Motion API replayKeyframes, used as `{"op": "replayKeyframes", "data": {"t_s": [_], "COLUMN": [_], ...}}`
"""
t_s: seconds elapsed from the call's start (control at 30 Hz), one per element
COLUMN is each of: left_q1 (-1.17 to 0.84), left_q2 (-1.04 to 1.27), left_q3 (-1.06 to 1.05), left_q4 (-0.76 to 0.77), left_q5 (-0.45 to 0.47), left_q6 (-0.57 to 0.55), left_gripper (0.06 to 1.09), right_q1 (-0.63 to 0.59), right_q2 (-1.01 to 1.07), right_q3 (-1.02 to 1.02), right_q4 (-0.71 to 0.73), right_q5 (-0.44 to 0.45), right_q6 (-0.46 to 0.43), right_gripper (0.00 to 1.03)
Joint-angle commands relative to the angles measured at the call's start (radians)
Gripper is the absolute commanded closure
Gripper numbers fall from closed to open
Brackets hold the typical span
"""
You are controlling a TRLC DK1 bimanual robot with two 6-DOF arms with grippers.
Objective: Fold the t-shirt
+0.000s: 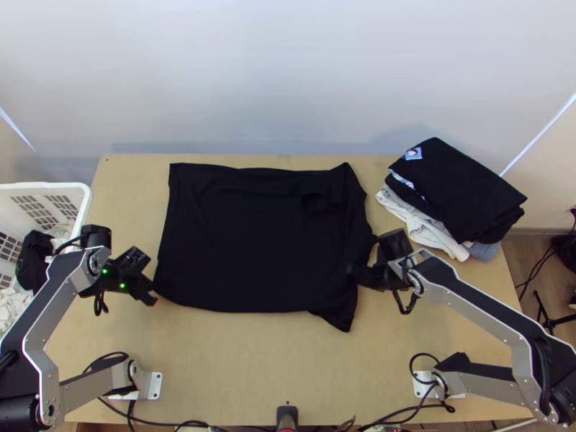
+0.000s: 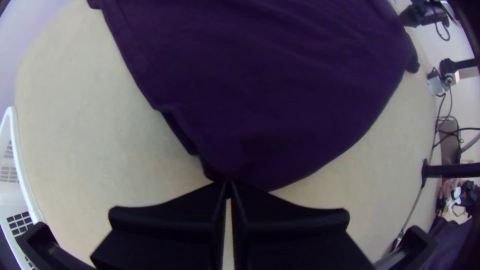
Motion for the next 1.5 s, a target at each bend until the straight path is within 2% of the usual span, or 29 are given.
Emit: {"op": "replayKeyframes", "data": {"t_s": [0.0,0.1,0.17,0.23,0.33,0.43,0.53,0.63,0.83,0.97,1.17,1.3,1.47], "left_q1": [0.003,0.009,-0.007,-0.017,-0.030,-0.039,-0.040,-0.040,-0.056,-0.054,-0.028,-0.024,-0.024], "left_q2": [0.003,0.022,0.006,-0.026,-0.056,-0.056,-0.056,-0.055,0.002,-0.026,-0.263,-0.475,-0.701], "left_q3": [0.059,0.180,0.242,0.277,0.337,0.395,0.426,0.447,0.576,0.683,0.683,0.590,0.485], "left_q4": [0.166,0.226,0.234,0.313,0.387,0.411,0.441,0.528,0.780,0.858,0.931,0.895,0.671], "left_q5": [-0.009,-0.007,-0.007,-0.009,-0.044,-0.098,-0.116,-0.150,-0.247,-0.300,-0.339,-0.339,-0.339], "left_q6": [-0.183,-0.436,-0.583,-0.769,-0.953,-1.033,-1.073,-1.125,-1.199,-1.200,-1.160,-1.100,-1.103], "left_gripper": [1.05,1.05,1.05,1.05,1.05,1.05,1.05,1.05,1.05,1.05,1.05,1.05,1.05], "right_q1": [-0.076,-0.121,-0.138,-0.162,-0.204,-0.237,-0.234,-0.207,-0.158,-0.151,-0.104,-0.062,-0.078], "right_q2": [-0.040,-0.072,-0.086,-0.089,-0.042,0.000,-0.006,0.009,0.116,0.127,-0.085,-0.295,-0.566], "right_q3": [0.058,0.135,0.213,0.308,0.463,0.569,0.626,0.680,0.876,1.089,1.195,1.180,1.048], "right_q4": [-0.017,-0.028,-0.012,-0.003,0.011,0.008,0.057,0.126,0.368,0.404,0.330,0.124,-0.130], "right_q5": [-0.004,-0.006,-0.004,0.005,0.005,0.004,0.013,0.068,0.194,0.203,0.203,0.201,0.135], "right_q6": [0.011,-0.049,-0.147,-0.225,-0.260,-0.248,-0.331,-0.374,-0.592,-0.589,-0.579,-0.556,-0.524], "right_gripper": [1.00,1.00,1.00,1.00,1.00,1.00,1.00,1.00,1.00,1.00,1.00,1.00,1.00]}}
